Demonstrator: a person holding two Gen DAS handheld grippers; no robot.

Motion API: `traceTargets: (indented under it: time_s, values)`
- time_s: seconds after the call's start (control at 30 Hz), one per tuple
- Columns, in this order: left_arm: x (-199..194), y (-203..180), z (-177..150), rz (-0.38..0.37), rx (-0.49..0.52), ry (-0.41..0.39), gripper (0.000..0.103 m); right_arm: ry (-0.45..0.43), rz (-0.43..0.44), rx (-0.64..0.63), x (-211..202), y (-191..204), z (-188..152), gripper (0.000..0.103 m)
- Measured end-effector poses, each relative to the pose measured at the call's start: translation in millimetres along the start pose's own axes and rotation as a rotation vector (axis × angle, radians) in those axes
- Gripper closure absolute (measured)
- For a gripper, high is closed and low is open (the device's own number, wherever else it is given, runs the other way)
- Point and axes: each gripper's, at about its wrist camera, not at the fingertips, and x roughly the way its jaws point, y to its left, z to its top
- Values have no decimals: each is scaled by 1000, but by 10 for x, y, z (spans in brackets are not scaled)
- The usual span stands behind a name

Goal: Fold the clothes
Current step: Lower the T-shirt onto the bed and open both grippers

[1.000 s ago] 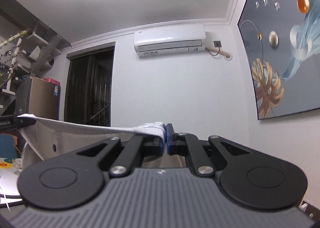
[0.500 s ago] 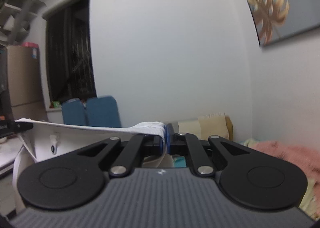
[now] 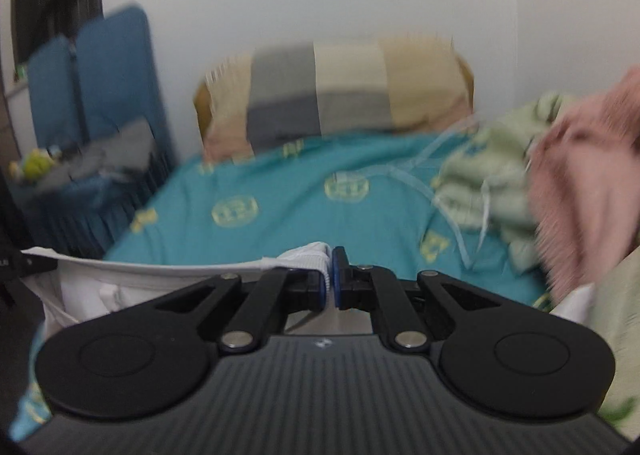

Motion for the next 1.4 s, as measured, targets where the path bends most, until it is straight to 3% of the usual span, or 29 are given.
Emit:
traceTargets:
  time_s: [0.07, 0.17, 0.2, 0.23, 0.27, 0.3, 0.33, 0.37, 0.63, 0.8, 1.0, 1.2, 1.4]
  values:
    - [278, 81, -81, 3, -11, 40, 88, 40, 3, -1, 274, -34, -155, 95]
    - [436, 142, -116, 21, -12, 77, 68, 106, 40, 40, 503, -103, -246, 90]
    - [489, 162, -127, 26, -12, 90, 52, 126, 56, 60, 532, -129, -251, 86]
    - [503, 190, -130, 28, -14, 100, 35, 145, 72, 79, 562, -155, -256, 71]
    - [464, 228, -121, 23, -19, 109, 27, 150, 81, 89, 474, -160, -262, 54]
    - [381, 258, -102, 14, -22, 118, 19, 146, 87, 92, 324, -154, -268, 46]
    - [243, 284, -72, -1, -22, 123, 19, 143, 93, 95, 174, -148, -275, 34]
    - [105, 324, -50, -9, -24, 124, 18, 139, 99, 99, 24, -142, -281, 31]
    - [-1432, 566, -70, -10, -6, 59, 15, 111, 145, 126, -1175, -97, -332, 31]
    - [-2527, 505, -445, -32, 35, 20, 15, 90, 175, 128, -2052, -85, -435, 31]
    - [-3621, 399, -1219, -111, -49, 1, 15, 60, 208, 72, -3300, -143, -767, 31]
    - [-4039, 354, -1794, -112, -82, 39, 18, 66, 240, 87, -3968, -284, -1142, 31]
    - [-4034, 362, -2081, -129, -73, 44, 22, 34, 222, 29, -4008, -285, -1157, 31]
